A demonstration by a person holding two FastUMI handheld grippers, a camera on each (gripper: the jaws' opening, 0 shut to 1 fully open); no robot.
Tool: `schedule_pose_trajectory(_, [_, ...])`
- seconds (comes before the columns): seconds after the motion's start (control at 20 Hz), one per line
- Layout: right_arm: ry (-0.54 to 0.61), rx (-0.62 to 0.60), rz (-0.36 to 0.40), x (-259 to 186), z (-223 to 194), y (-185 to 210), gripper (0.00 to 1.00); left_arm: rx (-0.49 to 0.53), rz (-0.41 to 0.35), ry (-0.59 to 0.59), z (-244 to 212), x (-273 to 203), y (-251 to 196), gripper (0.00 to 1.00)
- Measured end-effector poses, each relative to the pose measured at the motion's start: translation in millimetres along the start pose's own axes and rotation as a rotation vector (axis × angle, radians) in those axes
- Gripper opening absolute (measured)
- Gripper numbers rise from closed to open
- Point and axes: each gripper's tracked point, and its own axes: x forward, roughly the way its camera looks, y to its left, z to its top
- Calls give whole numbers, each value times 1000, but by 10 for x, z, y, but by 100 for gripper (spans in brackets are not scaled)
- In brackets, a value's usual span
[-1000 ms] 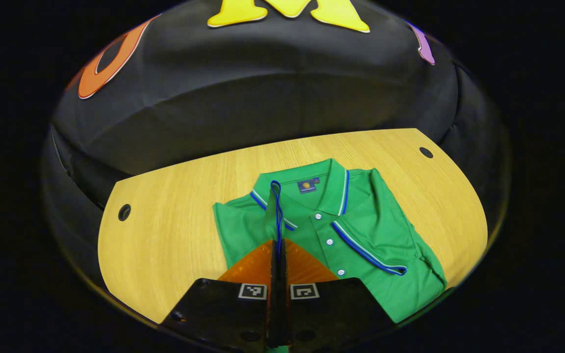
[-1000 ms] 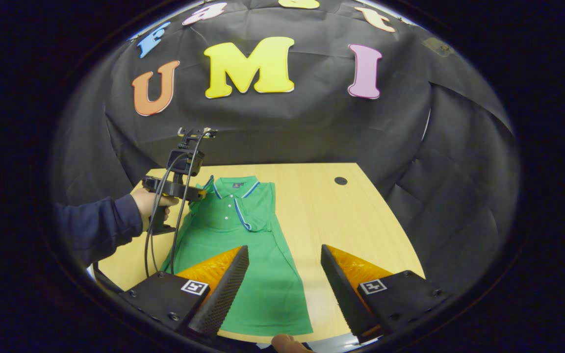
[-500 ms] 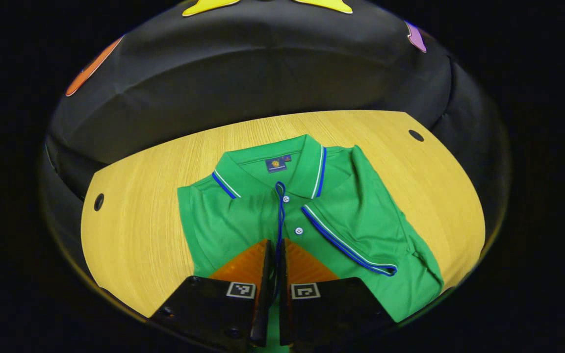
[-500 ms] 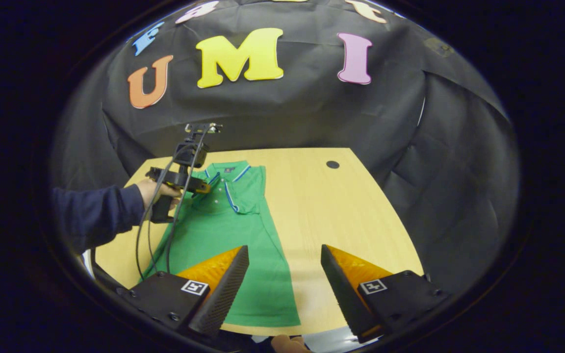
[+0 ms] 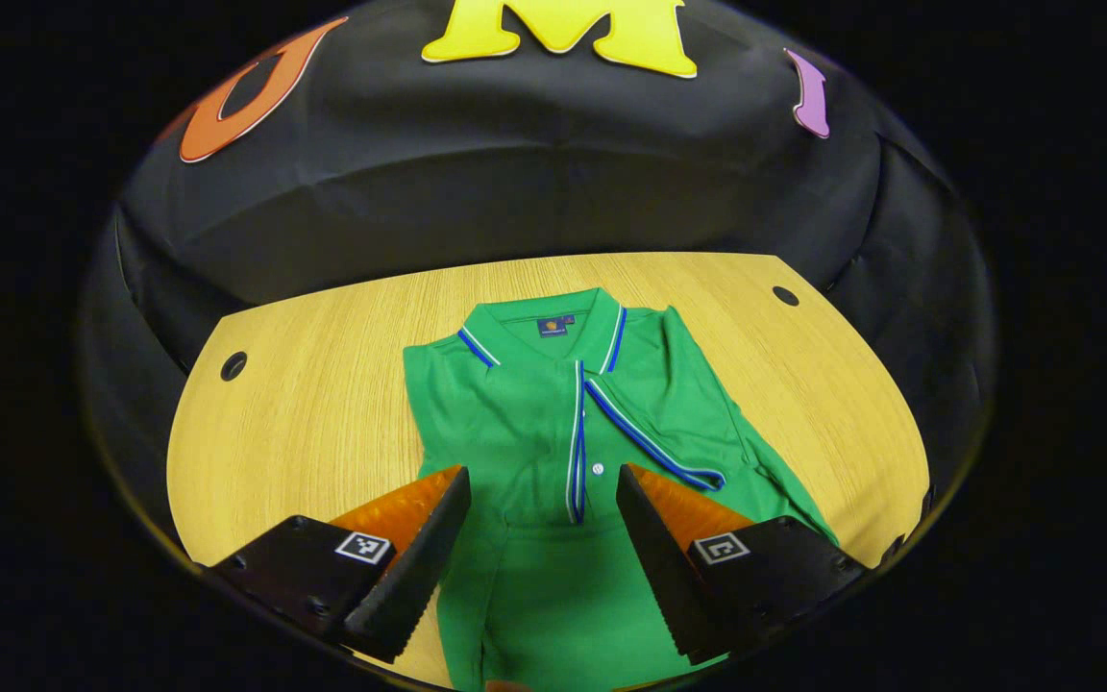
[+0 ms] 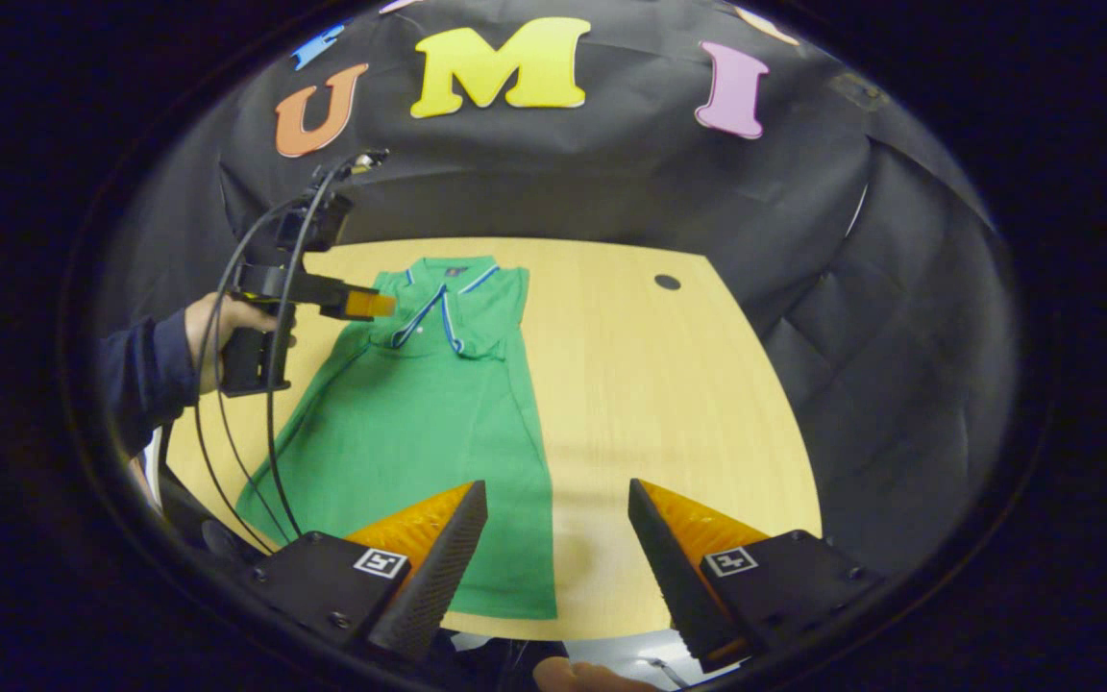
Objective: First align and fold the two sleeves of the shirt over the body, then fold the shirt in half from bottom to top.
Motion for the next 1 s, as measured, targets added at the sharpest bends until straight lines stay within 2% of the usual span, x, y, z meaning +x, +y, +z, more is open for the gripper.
schedule_pose_trajectory(0.15, [54, -17, 6, 156, -212, -20, 97, -8, 9, 16, -343, -315, 126, 98])
schedule_pose_trajectory(0.2, [81, -18, 28, 212, -327, 27, 94, -15, 13, 23, -473, -412, 164, 98])
schedule_pose_trajectory(0.25, [112, -19, 53, 275, -425, 78, 96, -28, 16, 38, -633, -513, 217, 98])
schedule_pose_trajectory(0.5, [248, -45, 92, 506, -948, 178, 96, -119, 69, 182, -1721, -1047, 486, 98])
schedule_pose_trajectory(0.6, [307, -56, 80, 542, -1138, 151, 94, -151, 86, 256, -2176, -1260, 547, 99])
schedule_pose_trajectory(0.75, [400, -40, 73, 551, -1409, 154, 94, -164, 103, 331, -2606, -1527, 665, 98])
schedule_pose_trajectory(0.85, [444, 8, 40, 538, -1506, 88, 94, -161, 120, 362, -2742, -1663, 751, 99])
schedule_pose_trajectory(1.0, [500, 36, 16, 547, -1605, 46, 95, -182, 78, 417, -2851, -1779, 699, 98])
